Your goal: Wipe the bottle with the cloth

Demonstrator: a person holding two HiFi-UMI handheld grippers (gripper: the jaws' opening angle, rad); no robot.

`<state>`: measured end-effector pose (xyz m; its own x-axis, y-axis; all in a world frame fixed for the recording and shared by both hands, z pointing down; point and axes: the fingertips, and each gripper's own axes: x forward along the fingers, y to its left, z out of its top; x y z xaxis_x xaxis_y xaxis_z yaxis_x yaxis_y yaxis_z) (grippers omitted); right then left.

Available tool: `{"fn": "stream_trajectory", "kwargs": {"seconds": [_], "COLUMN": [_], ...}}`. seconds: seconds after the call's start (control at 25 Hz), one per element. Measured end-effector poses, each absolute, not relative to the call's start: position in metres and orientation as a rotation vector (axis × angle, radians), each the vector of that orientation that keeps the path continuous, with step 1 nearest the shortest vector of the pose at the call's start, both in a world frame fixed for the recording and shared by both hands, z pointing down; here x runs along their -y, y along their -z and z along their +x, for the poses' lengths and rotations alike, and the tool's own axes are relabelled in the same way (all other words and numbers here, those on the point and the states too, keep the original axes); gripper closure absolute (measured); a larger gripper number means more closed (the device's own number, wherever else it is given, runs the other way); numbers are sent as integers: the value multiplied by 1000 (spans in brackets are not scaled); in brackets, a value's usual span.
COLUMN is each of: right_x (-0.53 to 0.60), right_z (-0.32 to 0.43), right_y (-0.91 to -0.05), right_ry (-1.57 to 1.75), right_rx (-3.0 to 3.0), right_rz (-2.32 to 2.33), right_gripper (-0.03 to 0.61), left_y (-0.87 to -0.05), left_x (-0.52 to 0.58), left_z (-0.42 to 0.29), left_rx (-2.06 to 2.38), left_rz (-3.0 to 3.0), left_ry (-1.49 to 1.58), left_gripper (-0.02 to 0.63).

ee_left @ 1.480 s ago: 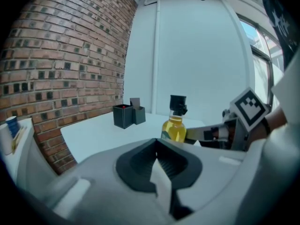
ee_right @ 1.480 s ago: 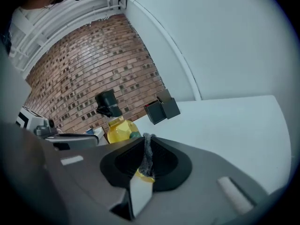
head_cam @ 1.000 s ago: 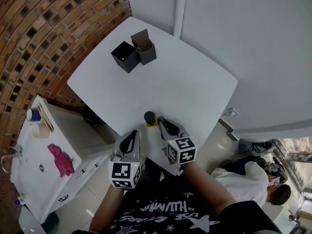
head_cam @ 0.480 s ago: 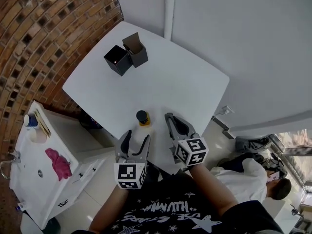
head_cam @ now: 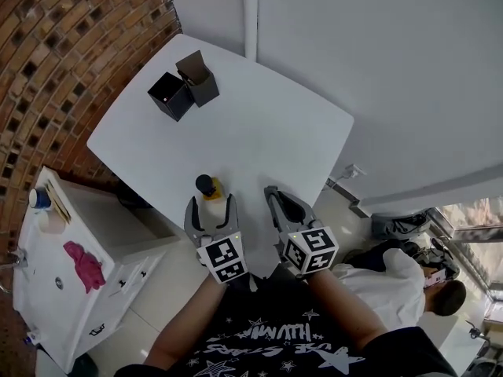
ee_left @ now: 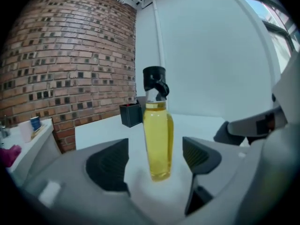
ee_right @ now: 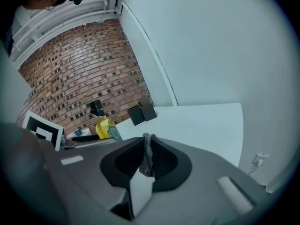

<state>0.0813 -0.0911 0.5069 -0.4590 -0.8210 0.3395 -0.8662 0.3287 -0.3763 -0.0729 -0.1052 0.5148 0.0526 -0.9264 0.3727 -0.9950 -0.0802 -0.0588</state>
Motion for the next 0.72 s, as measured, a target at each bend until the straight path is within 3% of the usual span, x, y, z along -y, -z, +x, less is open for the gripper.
{"fn": "stream_trajectory", "kwargs": {"seconds": [0.2,0.4,0.72], "right_x": [91,96,103], "right_z": [89,91,92], "right_y": [-509,-508,-509], "right_ry": [-790,-776,-797], "right_rx": [2508,2534,2510], "right_rz": [1550,1519,1569], "right_gripper": [537,537,537], "left_y": [-518,-517,-516], "left_x": [113,117,124], "left_z": [-71,-67,-68], "left_rx": [1980,1962,1879], "left_rz": [2122,2170,2273], "left_ry": [-511,-509,-507], "left_gripper": [259,391,391]}}
